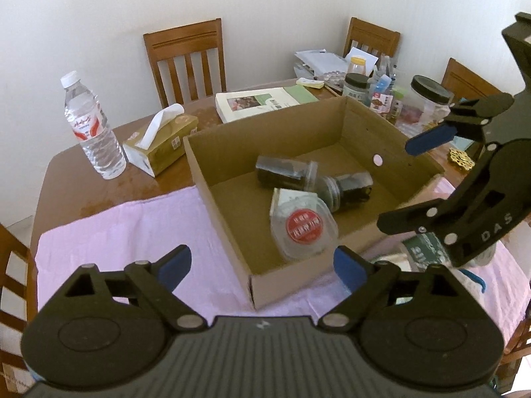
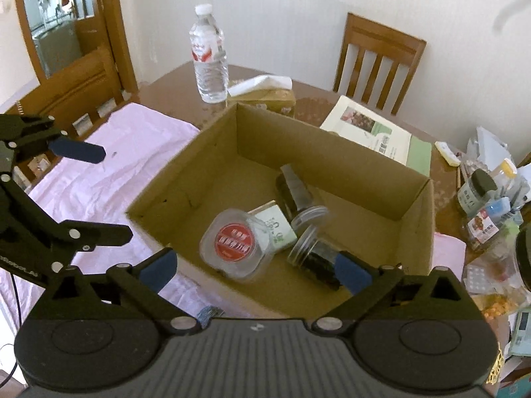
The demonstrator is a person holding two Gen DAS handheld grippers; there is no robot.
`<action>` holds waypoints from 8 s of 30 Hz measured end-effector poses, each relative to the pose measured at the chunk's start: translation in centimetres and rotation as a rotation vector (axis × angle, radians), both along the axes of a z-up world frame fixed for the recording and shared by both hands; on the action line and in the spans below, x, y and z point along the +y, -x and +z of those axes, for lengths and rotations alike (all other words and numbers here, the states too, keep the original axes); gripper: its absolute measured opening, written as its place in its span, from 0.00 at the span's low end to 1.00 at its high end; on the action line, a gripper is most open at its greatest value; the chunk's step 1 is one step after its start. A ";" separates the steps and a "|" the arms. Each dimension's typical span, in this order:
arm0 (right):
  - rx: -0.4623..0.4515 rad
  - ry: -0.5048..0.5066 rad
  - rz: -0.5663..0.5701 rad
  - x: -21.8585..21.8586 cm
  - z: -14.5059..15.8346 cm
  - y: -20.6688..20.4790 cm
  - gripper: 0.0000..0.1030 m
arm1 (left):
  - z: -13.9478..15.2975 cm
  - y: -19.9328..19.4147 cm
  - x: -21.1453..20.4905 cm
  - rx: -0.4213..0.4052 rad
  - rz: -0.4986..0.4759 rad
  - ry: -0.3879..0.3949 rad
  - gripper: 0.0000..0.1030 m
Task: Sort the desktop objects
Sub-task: 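Carry the tissue pack and container into the box and open both tools, then withdraw both tools from the box toward the remaining items, then grasp the blue-white toy figure with the left tool while the right grasps the white glove, then lift the toy and glove and carry both over the cardboard box, then open both tools to drop the toy and glove into the box, then withdraw both tools from the box back over the cloth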
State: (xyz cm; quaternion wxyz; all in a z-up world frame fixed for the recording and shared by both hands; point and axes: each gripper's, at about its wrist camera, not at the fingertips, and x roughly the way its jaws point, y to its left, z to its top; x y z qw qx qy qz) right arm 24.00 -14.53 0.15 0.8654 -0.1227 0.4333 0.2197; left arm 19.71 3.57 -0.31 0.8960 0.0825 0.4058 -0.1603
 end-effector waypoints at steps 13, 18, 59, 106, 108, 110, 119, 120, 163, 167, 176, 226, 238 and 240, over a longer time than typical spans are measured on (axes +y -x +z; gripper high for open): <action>-0.046 -0.015 0.024 -2.2 0.2 7.3 1.00 | -0.7 4.8 -1.9 0.010 0.029 -0.009 0.90; -0.040 -0.007 0.007 -2.8 -1.1 9.3 1.00 | -1.7 5.6 -2.4 0.034 0.019 -0.013 0.90; 0.048 -0.084 -0.623 -10.8 -8.4 17.1 1.00 | -9.5 6.1 -6.3 0.131 -0.470 -0.108 0.90; 0.112 0.011 -0.564 -10.6 -14.6 17.5 1.00 | -12.4 4.8 -6.6 0.188 -0.571 -0.096 0.76; 0.101 0.010 -0.554 -10.7 -14.7 17.5 1.00 | -12.2 4.9 -6.6 0.183 -0.578 -0.099 0.68; 0.091 0.010 -0.533 -10.7 -14.7 17.4 1.00 | -12.0 4.9 -6.4 0.183 -0.585 -0.096 0.60; 0.120 0.025 -0.403 -10.5 -14.1 16.6 1.00 | -11.7 4.9 -6.1 0.190 -0.556 -0.095 0.51; 0.122 0.026 -0.393 -10.5 -14.1 16.6 0.98 | -11.7 4.9 -5.9 0.191 -0.554 -0.094 0.48; -0.096 -0.013 -0.097 -9.5 -0.6 10.2 0.69 | 1.0 0.3 -6.4 -0.024 -0.295 0.017 0.46; -0.122 -0.019 -0.050 -8.6 0.0 6.9 0.69 | 1.6 -2.4 -5.6 -0.040 -0.219 -0.003 0.46; -0.120 -0.030 0.038 -6.7 0.0 -0.3 0.69 | 1.8 -7.8 -4.4 -0.047 -0.085 -0.029 0.46; -0.059 -0.039 -0.125 -7.4 -2.3 8.8 1.00 | 0.2 0.3 -5.7 -0.044 -0.159 -0.087 0.89; -0.041 -0.029 -0.221 -8.1 -4.0 12.7 1.00 | -1.3 2.6 -7.2 0.001 -0.203 -0.073 0.89; -0.037 -0.024 -0.230 -8.1 -4.4 13.3 1.00 | -1.6 3.0 -7.5 0.010 -0.211 -0.063 0.89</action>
